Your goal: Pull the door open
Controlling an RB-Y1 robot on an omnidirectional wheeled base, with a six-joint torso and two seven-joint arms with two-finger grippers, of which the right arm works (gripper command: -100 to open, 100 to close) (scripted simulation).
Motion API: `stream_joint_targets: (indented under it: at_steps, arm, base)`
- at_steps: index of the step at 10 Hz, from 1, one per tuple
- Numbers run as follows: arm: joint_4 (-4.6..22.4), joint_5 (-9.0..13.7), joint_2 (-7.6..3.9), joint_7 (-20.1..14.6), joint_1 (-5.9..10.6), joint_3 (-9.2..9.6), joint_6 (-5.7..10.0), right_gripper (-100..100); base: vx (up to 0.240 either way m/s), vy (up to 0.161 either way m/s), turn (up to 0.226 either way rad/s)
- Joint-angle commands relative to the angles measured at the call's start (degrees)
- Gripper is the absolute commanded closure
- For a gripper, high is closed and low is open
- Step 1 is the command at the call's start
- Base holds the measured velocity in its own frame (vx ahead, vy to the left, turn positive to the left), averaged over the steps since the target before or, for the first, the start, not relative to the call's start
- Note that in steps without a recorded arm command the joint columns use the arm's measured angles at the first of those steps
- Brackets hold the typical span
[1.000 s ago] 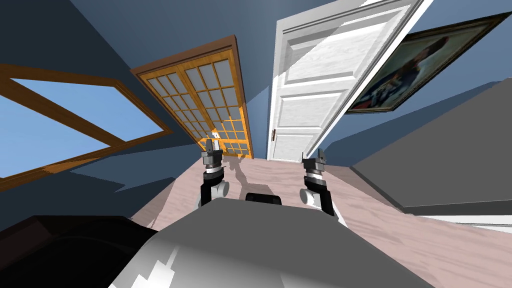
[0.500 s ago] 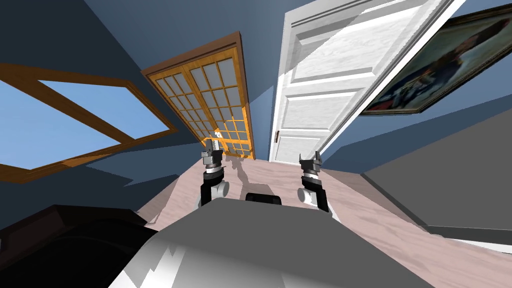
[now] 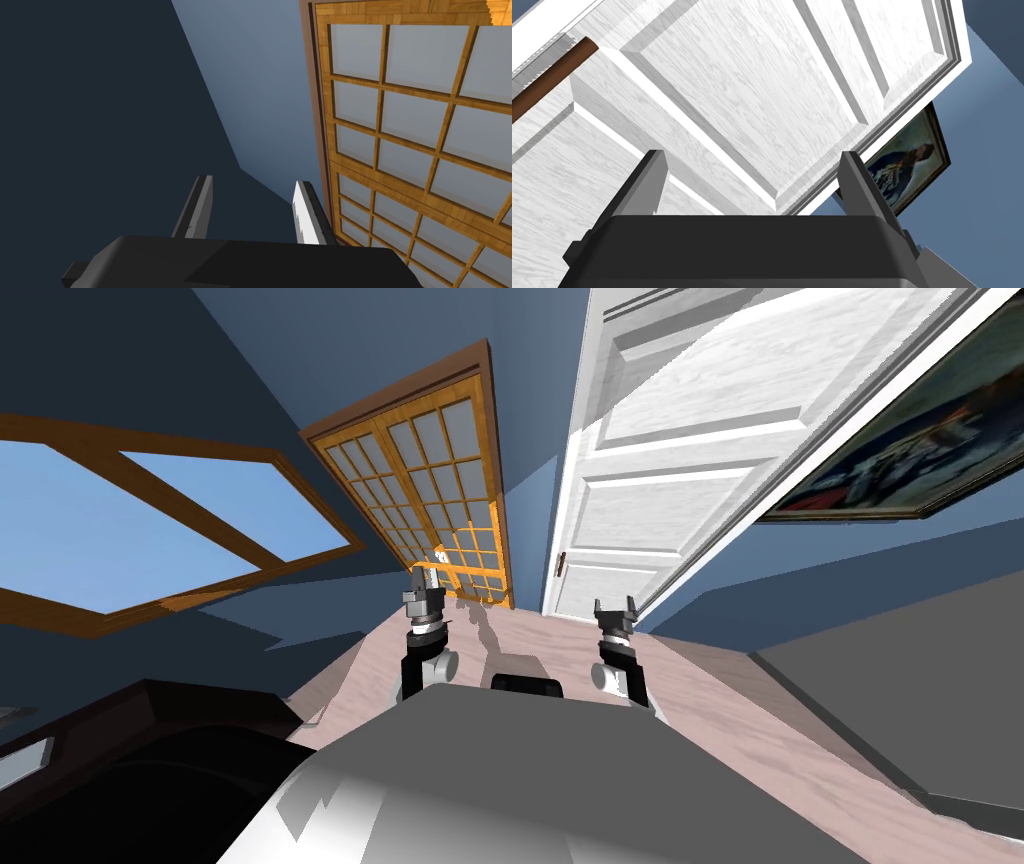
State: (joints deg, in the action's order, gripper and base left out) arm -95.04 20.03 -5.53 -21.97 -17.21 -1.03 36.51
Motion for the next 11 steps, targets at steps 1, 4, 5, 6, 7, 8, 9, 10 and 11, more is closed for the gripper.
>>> stream_joint_targets:
  at_steps: [1, 4, 5, 6, 7, 8, 9, 10, 11]
  arm:
    - [2.1, 1.5, -0.26, -2.3, 0.69, 0.24, 0.57, -100]
    - [6.8, 4.2, -0.63, -6.2, 2.38, 0.71, 1.86, -100]
    - [8.4, 5.1, -0.75, -7.5, 2.94, 0.86, 2.29, -100]
    - [9.9, 6.0, -0.86, -8.8, 3.51, 1.02, 2.72, -100]
    - [11.5, 6.9, -0.97, -10.1, 4.07, 1.18, 3.15, -100]
    - [13.0, 7.8, -1.07, -11.5, 4.63, 1.33, 3.58, -100]
    - [14.6, 8.7, -1.18, -12.8, 5.2, 1.49, 4.01, -100]
    - [16.1, 9.6, -1.28, -14.1, 5.76, 1.65, 4.43, -100]
    - [17.6, 10.5, -1.38, -15.3, 6.31, 1.8, 4.85, -100]
  base:
    - [0.108, -0.02, 0.141]
    - [0.097, -0.028, 0.113]
    - [0.087, -0.021, 0.114]
    - [0.095, -0.021, 0.107]
    - [0.099, -0.02, 0.136]
    - [0.091, -0.024, 0.134]
    - [0.083, -0.026, 0.1]
    - [0.092, -0.034, 0.098]
    - [0.101, -0.035, 0.126]
